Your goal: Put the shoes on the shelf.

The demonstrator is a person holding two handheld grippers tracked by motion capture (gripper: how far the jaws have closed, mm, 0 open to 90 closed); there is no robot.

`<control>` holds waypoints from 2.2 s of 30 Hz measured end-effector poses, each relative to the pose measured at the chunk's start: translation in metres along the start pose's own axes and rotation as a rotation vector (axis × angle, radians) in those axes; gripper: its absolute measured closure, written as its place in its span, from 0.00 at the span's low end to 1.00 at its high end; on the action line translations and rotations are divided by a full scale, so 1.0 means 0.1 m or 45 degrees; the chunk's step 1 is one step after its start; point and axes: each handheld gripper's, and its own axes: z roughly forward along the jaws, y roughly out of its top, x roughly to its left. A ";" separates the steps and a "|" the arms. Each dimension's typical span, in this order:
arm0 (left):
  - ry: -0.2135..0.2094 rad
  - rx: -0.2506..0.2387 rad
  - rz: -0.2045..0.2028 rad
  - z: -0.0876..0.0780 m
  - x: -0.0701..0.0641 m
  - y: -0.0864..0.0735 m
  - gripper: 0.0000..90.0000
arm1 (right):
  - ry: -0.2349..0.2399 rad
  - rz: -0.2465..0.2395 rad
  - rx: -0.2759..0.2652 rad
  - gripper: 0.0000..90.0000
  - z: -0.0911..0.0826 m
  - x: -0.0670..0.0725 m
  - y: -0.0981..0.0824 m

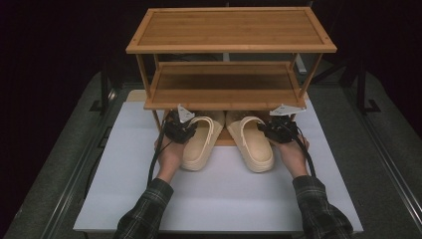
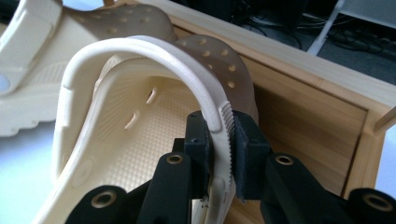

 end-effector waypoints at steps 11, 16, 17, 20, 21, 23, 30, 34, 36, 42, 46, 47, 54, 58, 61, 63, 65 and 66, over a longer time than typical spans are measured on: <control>0.031 0.018 0.054 0.03 -0.12 -0.03 0.83 | -0.026 0.026 0.011 0.86 0.10 0.00 -0.02; 0.010 0.016 0.022 0.02 -0.10 -0.05 0.81 | -0.023 0.020 0.005 0.85 0.10 0.01 -0.02; 0.010 0.016 0.022 0.02 -0.10 -0.05 0.80 | -0.023 0.020 0.005 0.85 0.10 0.01 -0.02; -0.006 0.010 0.011 0.01 -0.10 -0.05 0.74 | -0.021 0.021 0.004 0.84 0.10 0.01 -0.02; -0.013 0.008 0.001 0.01 -0.10 -0.05 0.71 | -0.014 0.024 0.004 0.81 0.10 0.01 -0.02; -0.030 0.009 -0.008 0.01 -0.10 -0.05 0.63 | -0.002 0.035 0.002 0.74 0.09 0.01 -0.03; -0.139 0.003 -0.041 -0.18 0.02 -0.04 0.40 | 0.052 0.081 0.009 0.42 -0.07 -0.01 -0.03; -0.233 0.000 -0.051 -0.36 0.09 -0.10 0.27 | 0.112 0.104 0.002 0.28 -0.23 -0.01 -0.06; -0.279 -0.002 -0.037 -0.44 0.11 -0.15 0.20 | 0.155 0.091 -0.022 0.26 -0.33 0.01 -0.11; -0.412 -0.012 -0.045 -0.60 0.12 -0.40 0.08 | 0.204 0.065 0.025 0.15 -0.50 0.08 -0.29; -0.438 -0.006 -0.011 -0.68 0.10 -0.59 0.03 | 0.238 0.063 0.026 0.09 -0.56 0.07 -0.47; -0.446 -0.013 -0.001 -0.70 0.09 -0.63 0.02 | 0.250 0.063 0.021 0.07 -0.57 0.07 -0.51; -0.496 0.004 0.016 -0.69 0.03 -0.85 0.01 | 0.302 0.035 0.087 0.02 -0.53 0.13 -0.73; -0.504 0.040 0.045 -0.60 -0.04 -0.88 0.01 | 0.321 0.006 0.119 0.02 -0.42 0.18 -0.78; -0.503 0.084 0.087 -0.51 -0.09 -0.91 0.01 | 0.336 -0.012 0.138 0.02 -0.35 0.21 -0.79; -0.498 0.085 0.091 -0.48 -0.10 -0.92 0.01 | 0.334 -0.018 0.150 0.02 -0.31 0.22 -0.79; -0.519 0.087 0.088 -0.44 -0.10 -0.91 0.01 | 0.327 -0.017 0.153 0.02 -0.27 0.23 -0.79; -0.519 0.087 0.088 -0.44 -0.10 -0.91 0.01 | 0.325 -0.020 0.151 0.02 -0.25 0.23 -0.79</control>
